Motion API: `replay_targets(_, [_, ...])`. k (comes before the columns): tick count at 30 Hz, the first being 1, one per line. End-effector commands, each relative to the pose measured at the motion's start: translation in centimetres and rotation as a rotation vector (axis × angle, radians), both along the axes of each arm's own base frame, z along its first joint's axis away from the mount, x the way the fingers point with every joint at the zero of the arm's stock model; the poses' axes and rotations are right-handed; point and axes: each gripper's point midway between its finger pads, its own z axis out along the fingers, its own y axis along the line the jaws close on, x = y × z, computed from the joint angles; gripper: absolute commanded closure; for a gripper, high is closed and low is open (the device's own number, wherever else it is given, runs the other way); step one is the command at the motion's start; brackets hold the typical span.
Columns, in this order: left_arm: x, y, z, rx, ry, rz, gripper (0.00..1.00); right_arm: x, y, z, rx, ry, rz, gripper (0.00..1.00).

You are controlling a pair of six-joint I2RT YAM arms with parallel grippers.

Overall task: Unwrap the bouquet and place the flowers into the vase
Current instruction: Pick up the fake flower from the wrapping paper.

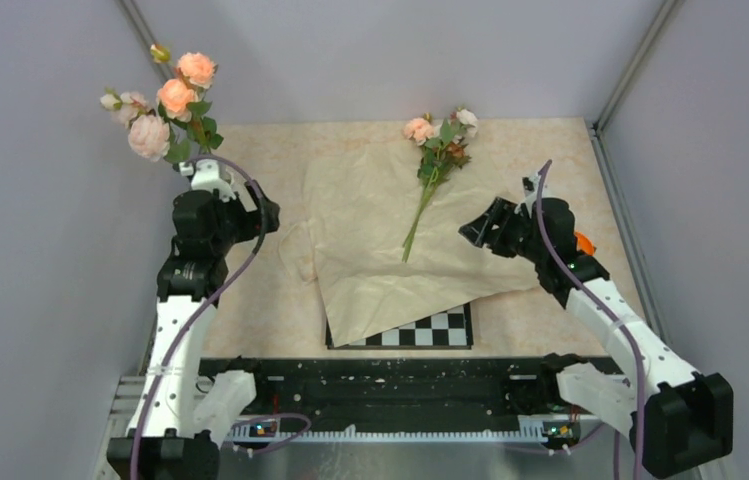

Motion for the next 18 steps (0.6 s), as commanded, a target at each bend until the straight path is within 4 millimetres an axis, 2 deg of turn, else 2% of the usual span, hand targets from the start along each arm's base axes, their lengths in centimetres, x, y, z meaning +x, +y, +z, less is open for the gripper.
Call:
replay_targets(1, [0.3, -2.9, 0.7, 0.074, 0.003, -0.155, 0.01, 3.8, 0.2, 1.4, 0.078, -0.056, -0.085, 0.39])
replay_targets(4, [1.0, -4.3, 0.5, 0.088, -0.001, -0.242, 0.01, 6.1, 1.0, 0.8, 0.115, -0.063, -0.103, 0.46])
replay_targets(8, [1.9, -5.0, 0.5, 0.064, -0.014, -0.273, 0.01, 9.2, 1.8, -1.6, 0.135, -0.013, -0.134, 0.53])
replay_targets(18, [2.3, -4.9, -0.6, 0.068, -0.011, -0.267, 0.01, 16.4, 3.2, -6.2, 0.116, 0.044, -0.213, 0.57])
